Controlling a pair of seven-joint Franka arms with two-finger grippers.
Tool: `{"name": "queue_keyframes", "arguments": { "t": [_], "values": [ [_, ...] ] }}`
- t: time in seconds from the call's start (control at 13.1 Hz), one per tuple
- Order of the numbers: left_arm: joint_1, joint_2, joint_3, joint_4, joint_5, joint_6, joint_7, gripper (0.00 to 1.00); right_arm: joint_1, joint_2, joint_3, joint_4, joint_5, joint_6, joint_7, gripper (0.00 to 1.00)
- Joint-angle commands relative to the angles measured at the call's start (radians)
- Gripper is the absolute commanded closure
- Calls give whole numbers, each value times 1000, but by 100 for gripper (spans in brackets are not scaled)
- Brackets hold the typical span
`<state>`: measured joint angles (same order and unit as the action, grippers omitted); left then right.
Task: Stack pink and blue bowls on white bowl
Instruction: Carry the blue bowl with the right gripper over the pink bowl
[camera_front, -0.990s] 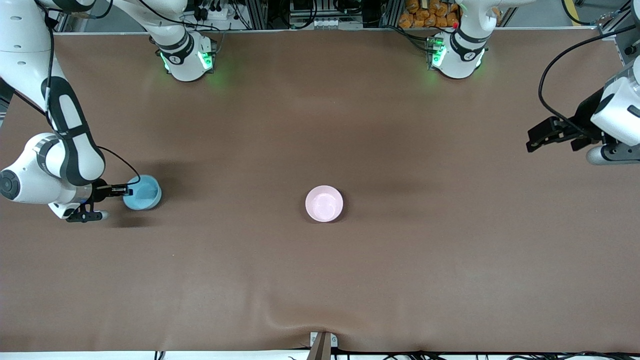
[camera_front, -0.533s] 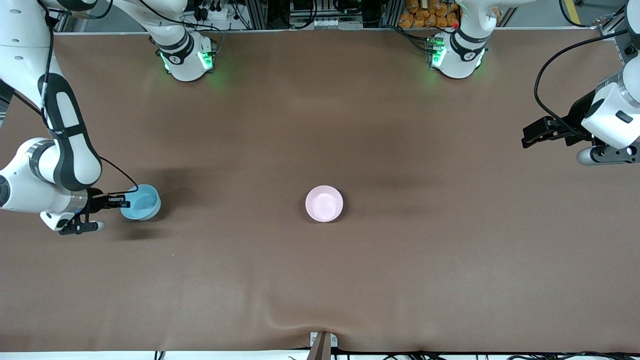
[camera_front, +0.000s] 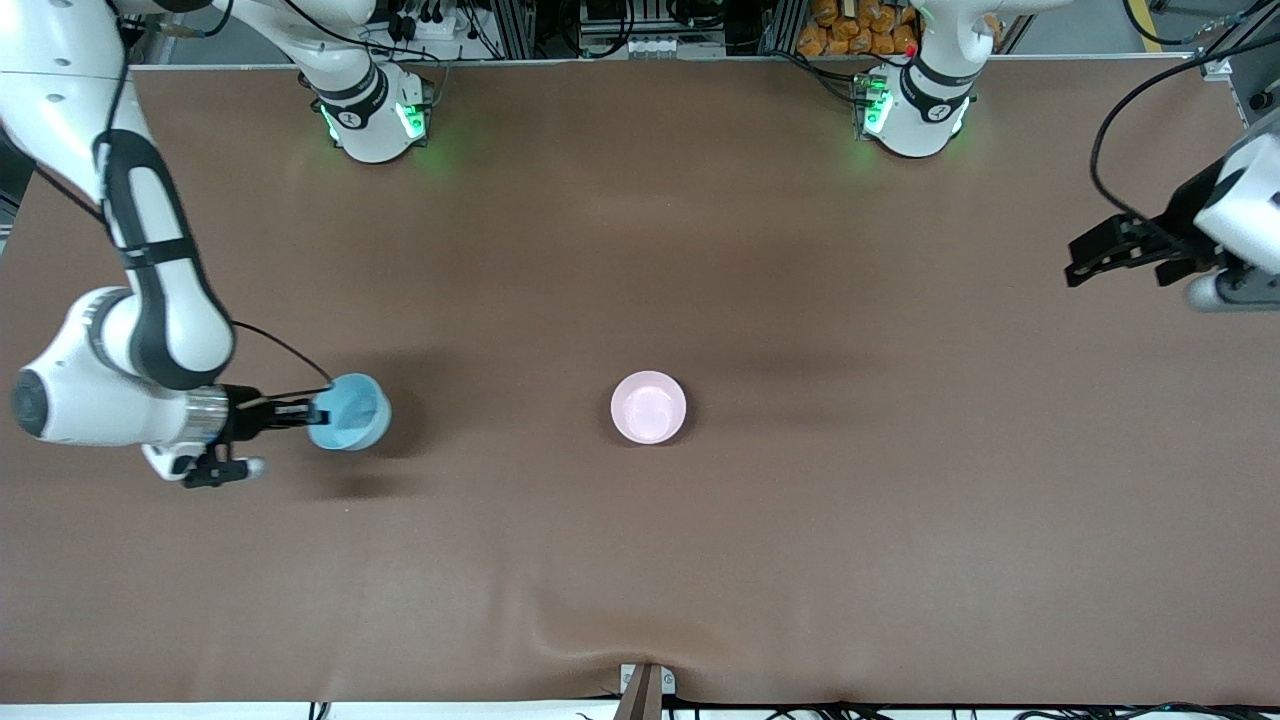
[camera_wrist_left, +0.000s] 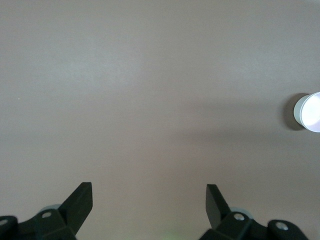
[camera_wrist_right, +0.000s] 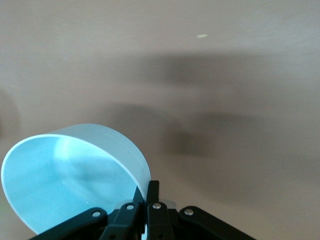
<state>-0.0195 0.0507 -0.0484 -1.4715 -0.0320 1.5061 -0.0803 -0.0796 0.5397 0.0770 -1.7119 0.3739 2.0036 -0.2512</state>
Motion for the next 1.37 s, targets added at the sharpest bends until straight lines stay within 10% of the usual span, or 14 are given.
{"name": "queue_keyframes", "arguments": {
  "t": [0.0, 0.76, 1.3],
  "values": [
    [-3, -26, 32, -21, -58, -24, 46, 0, 116, 3, -8, 6, 77, 33, 191, 100],
    [-2, -86, 28, -119, -57, 37, 48, 0, 555, 34, -11, 77, 71, 213, 828, 100],
    [0, -88, 25, -125, -12, 59, 33, 0, 623, 151, -16, 212, 40, 241, 946, 100]
  ]
}}
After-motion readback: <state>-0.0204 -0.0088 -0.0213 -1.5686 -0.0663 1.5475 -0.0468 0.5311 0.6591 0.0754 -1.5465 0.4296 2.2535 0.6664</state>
